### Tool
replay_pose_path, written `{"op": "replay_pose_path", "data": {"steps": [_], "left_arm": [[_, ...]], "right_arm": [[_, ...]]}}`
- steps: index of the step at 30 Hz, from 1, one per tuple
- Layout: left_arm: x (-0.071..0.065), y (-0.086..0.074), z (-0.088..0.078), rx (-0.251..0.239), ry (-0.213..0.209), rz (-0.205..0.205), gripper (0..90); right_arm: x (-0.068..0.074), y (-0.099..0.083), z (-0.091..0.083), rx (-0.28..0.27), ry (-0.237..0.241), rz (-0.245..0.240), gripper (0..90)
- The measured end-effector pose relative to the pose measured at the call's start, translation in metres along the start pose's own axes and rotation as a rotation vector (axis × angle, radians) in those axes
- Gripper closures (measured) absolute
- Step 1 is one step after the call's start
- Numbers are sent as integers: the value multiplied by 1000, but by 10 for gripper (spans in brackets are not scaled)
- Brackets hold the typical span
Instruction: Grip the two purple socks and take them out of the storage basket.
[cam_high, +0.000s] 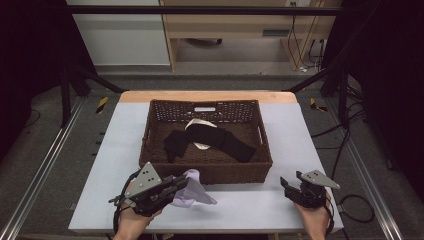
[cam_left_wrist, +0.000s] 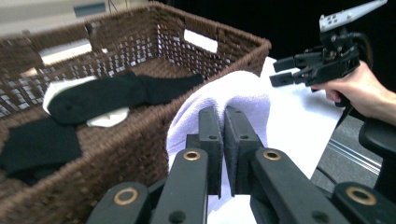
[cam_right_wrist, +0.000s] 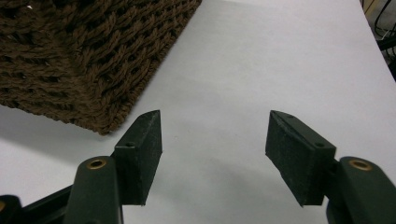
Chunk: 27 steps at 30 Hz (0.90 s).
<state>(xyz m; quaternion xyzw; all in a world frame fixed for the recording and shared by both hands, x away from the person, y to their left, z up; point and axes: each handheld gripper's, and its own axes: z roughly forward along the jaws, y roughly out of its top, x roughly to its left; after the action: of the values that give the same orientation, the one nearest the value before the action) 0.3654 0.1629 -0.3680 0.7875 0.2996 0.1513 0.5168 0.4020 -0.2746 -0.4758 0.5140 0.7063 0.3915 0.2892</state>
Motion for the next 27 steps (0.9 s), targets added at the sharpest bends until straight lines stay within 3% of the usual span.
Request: {"op": "replay_pose_path", "data": {"steps": [9, 13, 20, 23, 25, 27], "left_arm": [[0, -28, 37, 115, 19, 2, 850], [6, -44, 56, 176, 24, -17, 847], [11, -57, 72, 208, 38, -26, 842], [10, -58, 74, 201, 41, -26, 771], [9, -58, 72, 199, 74, -20, 634], [10, -57, 66, 181, 77, -45, 575]], "right_arm": [[1, 0, 1, 8, 8, 0, 363], [1, -1, 2, 10, 3, -5, 363], [2, -1, 4, 20, 3, -8, 363], [2, -1, 4, 20, 1, -11, 361], [2, -1, 4, 17, 1, -9, 358], [2, -1, 4, 19, 1, -10, 353]]}}
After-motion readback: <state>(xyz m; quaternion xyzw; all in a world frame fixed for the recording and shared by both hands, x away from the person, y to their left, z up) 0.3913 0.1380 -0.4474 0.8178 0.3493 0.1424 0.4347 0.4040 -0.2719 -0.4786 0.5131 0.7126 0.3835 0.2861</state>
